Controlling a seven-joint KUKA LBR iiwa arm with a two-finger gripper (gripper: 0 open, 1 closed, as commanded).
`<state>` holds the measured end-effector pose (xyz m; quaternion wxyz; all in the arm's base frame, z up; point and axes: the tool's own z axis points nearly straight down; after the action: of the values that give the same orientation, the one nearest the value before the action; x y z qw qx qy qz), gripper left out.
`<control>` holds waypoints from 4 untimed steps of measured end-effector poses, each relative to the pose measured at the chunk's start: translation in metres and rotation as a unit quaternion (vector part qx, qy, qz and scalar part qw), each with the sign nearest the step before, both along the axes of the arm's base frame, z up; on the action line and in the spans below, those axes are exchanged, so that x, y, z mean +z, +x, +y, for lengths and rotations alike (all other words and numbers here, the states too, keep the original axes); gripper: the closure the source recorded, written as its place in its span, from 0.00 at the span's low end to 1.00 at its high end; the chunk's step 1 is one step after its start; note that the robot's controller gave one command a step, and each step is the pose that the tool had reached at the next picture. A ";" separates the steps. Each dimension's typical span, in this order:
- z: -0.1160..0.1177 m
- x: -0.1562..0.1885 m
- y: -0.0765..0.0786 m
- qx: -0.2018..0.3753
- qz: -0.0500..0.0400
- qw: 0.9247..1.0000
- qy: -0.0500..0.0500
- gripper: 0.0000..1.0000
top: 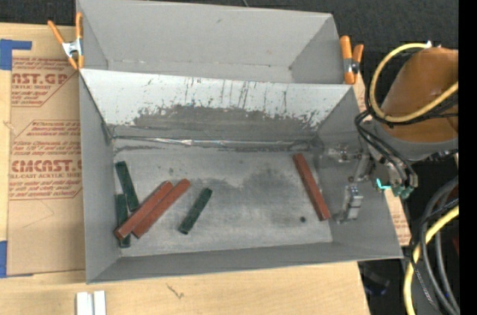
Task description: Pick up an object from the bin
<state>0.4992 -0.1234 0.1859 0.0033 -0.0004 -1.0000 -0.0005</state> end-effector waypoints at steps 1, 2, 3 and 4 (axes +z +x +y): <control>0.001 0.004 0.002 0.001 -0.004 1.000 -0.001 1.00; 0.001 0.004 0.002 0.001 -0.004 1.000 -0.001 1.00; 0.078 -0.048 0.023 -0.092 -0.002 0.996 0.001 0.00; 0.075 -0.047 0.023 -0.094 -0.003 0.996 0.000 0.00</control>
Offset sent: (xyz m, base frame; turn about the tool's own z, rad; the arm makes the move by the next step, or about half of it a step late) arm 0.0000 0.0000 0.0000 0.0000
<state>0.5224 -0.0486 0.1393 0.0002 -0.0943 -0.9955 -0.0004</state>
